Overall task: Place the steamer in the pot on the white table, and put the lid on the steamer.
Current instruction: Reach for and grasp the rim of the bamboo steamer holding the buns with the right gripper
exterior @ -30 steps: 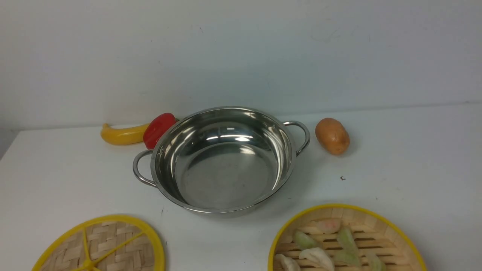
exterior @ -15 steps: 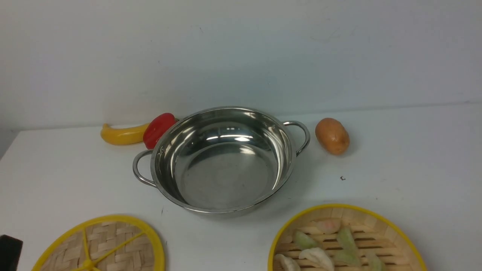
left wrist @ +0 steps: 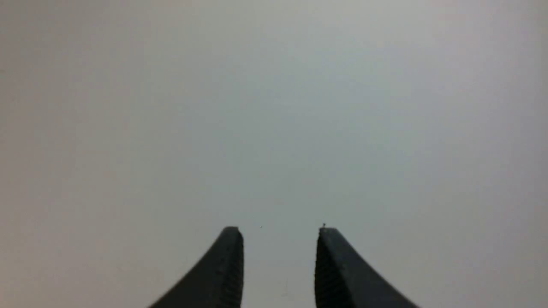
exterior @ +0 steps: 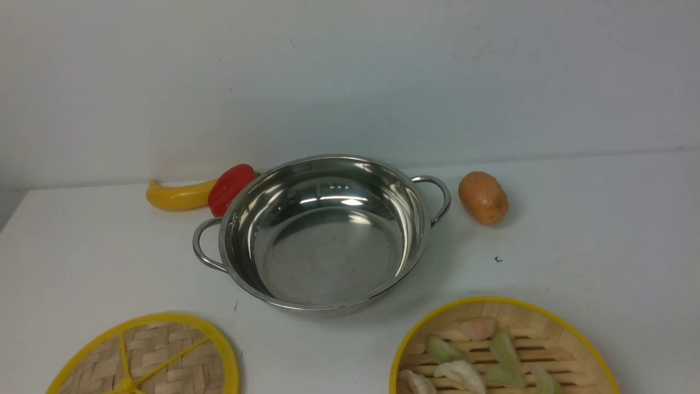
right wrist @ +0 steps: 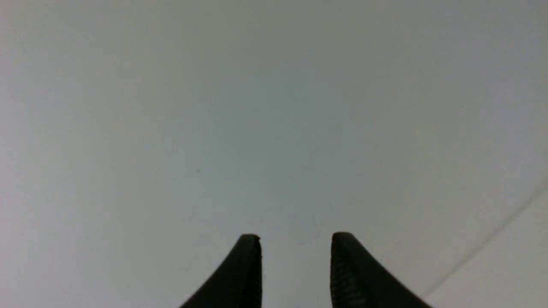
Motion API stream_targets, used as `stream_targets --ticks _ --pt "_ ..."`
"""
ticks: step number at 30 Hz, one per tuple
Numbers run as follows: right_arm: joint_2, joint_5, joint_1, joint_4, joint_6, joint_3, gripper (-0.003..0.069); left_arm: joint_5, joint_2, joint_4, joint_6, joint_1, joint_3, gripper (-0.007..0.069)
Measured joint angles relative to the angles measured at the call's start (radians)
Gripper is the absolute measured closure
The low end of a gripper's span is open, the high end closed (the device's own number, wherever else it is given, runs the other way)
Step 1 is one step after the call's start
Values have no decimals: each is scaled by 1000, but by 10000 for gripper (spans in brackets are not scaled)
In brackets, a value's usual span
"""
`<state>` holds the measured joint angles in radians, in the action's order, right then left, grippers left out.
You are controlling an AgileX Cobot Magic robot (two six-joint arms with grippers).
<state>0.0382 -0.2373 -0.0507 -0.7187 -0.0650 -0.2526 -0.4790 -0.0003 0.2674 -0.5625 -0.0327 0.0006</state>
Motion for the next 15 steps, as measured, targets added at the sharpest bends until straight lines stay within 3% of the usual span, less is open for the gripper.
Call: stream_targets --ticks 3,4,5,6,9,15 --pt "95 -156 0 35 84 -146 416 136 0 -44 3 0 -51 379" --pt "238 -347 0 45 128 -250 416 342 -1 -89 23 0 -121 372" --pt "238 -347 0 46 128 -260 416 369 -1 -95 26 0 -129 372" --pt "385 -519 0 58 144 -342 416 589 16 -154 52 0 -211 373" --pt "604 -721 0 118 154 -423 416 976 107 -259 67 0 -331 373" --pt "992 -803 0 280 217 -464 416 1456 430 -385 126 0 -559 373"
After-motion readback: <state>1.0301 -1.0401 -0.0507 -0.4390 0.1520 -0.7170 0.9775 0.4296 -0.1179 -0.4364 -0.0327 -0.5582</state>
